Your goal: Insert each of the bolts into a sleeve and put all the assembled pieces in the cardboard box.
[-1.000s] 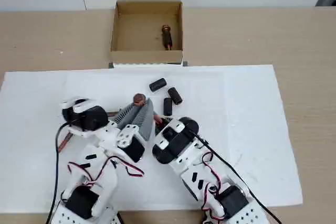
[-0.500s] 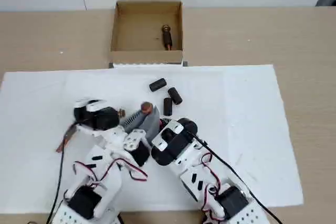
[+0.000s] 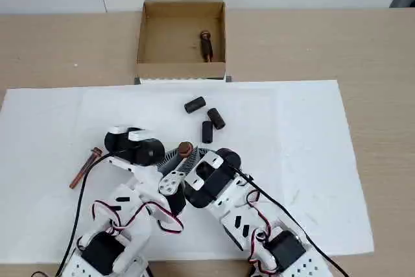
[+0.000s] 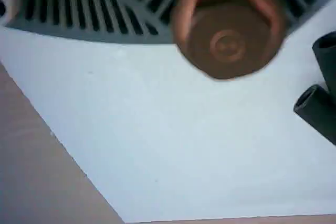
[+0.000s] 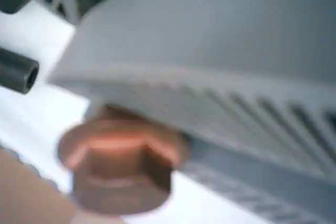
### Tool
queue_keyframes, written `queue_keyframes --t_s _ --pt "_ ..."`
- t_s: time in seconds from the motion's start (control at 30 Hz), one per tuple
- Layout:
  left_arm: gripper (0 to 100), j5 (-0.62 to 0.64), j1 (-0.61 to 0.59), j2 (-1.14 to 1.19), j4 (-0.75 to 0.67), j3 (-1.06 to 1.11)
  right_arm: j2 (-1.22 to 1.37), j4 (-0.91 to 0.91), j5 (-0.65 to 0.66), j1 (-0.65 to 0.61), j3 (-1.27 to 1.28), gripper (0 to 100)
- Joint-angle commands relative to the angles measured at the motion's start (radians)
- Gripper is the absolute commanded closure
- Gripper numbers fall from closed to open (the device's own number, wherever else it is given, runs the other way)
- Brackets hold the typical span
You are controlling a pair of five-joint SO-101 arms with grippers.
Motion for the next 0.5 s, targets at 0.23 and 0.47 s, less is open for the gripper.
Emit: queue_keyframes --t_s 0.23,0.47 --pt "77 -0.166 -0.081 0.006 0.026 -0.047 -0.008 -0.059 0.008 -0.001 -0.006 99.5" --pt "77 -0.166 -0.081 0.009 0.031 -0.124 -0.008 -0.056 0.008 -0.001 -0.005 99.5"
